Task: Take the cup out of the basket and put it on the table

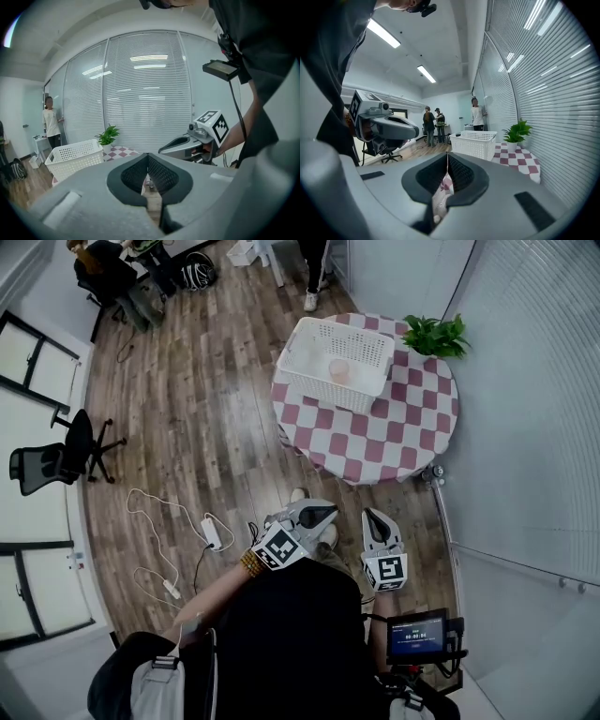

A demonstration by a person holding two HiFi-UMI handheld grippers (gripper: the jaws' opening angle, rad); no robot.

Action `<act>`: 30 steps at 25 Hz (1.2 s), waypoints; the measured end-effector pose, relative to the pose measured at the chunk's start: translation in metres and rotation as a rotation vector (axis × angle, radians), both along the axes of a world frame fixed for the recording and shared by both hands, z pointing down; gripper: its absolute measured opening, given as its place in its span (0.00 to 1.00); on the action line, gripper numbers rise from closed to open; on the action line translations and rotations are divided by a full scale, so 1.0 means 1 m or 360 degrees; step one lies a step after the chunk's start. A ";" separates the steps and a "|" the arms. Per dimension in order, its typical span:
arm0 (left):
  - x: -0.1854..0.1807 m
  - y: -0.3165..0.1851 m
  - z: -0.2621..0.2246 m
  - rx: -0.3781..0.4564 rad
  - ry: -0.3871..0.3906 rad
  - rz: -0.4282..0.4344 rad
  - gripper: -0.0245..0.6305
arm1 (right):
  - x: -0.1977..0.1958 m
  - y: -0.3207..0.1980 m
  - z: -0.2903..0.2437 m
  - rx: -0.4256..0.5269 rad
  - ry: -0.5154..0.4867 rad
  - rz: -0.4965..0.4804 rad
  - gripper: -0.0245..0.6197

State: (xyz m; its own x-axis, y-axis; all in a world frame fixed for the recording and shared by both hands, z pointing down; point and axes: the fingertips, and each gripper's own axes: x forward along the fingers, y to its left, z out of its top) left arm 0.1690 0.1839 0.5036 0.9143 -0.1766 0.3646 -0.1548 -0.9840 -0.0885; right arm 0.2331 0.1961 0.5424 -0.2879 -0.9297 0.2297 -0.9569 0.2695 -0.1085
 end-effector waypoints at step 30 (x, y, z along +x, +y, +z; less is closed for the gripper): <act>0.006 -0.231 0.005 -0.0123 0.0112 -0.0067 0.05 | 0.017 -0.225 -0.019 -0.0180 0.0272 -0.0265 0.06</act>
State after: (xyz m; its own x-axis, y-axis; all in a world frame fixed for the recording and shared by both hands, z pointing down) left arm 0.1755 -0.0469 0.5082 0.9304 -0.1895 0.3138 -0.1996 -0.9799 -0.0001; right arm 0.2503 -0.0291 0.5237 -0.3827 -0.8384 0.3880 -0.9074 0.4200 0.0126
